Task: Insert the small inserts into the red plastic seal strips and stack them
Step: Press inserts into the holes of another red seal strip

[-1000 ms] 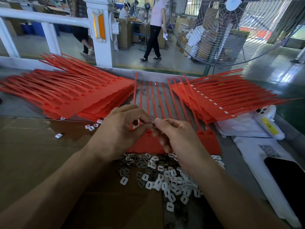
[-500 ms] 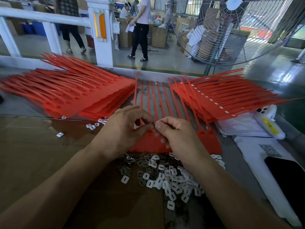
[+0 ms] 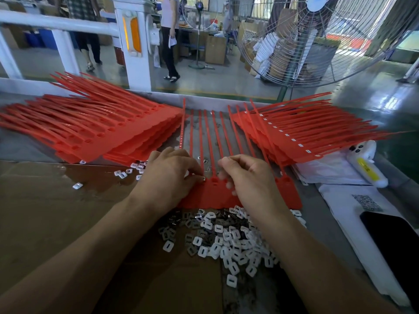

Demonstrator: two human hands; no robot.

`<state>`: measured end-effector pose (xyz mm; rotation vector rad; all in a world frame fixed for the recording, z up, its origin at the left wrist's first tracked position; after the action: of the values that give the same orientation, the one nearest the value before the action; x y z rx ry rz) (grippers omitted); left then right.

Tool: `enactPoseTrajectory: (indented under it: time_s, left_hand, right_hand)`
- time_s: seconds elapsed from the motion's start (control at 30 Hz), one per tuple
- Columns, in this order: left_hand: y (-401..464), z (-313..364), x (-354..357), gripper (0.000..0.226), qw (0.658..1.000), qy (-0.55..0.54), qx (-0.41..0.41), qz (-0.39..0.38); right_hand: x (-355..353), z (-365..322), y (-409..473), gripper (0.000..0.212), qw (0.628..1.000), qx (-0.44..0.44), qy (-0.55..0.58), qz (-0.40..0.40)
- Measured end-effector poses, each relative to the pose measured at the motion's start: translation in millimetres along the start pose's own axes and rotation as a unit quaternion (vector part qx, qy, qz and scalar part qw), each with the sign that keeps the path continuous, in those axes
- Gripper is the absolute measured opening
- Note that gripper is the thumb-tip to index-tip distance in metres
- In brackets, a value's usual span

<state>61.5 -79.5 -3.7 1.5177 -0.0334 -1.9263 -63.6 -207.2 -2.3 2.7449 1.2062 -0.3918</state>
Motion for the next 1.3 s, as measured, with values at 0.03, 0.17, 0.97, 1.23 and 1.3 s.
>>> enactPoseTrajectory:
  time_s: [0.03, 0.17, 0.97, 1.23, 1.3]
  left_hand:
    - [0.4, -0.4, 0.2, 0.015, 1.000, 0.003, -0.002, -0.002]
    - [1.5, -0.2, 1.1, 0.014, 1.000, 0.006, -0.007, -0.008]
    - [-6.9, -7.1, -12.7, 0.023, 0.992, -0.095, -0.031, 0.076]
    - [-8.2, -3.2, -13.2, 0.019, 0.991, -0.100, -0.031, 0.081]
    - [-8.1, -3.0, -13.3, 0.019, 0.991, -0.102, -0.031, 0.080]
  right_hand:
    - [0.1, -0.1, 0.0, 0.025, 1.000, -0.002, 0.000, -0.001]
    - [1.4, -0.5, -0.2, 0.025, 1.000, -0.012, -0.005, -0.008]
    - [29.3, -10.8, -24.2, 0.020, 0.900, -0.181, -0.314, -0.241]
    - [34.9, -12.9, -29.0, 0.012, 0.881, -0.222, -0.341, -0.242]
    - [35.6, -12.7, -30.0, 0.010, 0.880, -0.227, -0.342, -0.240]
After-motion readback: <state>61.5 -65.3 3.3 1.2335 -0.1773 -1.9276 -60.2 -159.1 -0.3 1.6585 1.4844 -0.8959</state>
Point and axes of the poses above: each hand's wrist, its own y-axis towards the middle knuckle, its own x-axis out of the palm, z = x × y, the point moved 4 cm from there along y, towards the middle knuckle, and after that the axes turned 5 degrees about x, right-handed, at the moved point
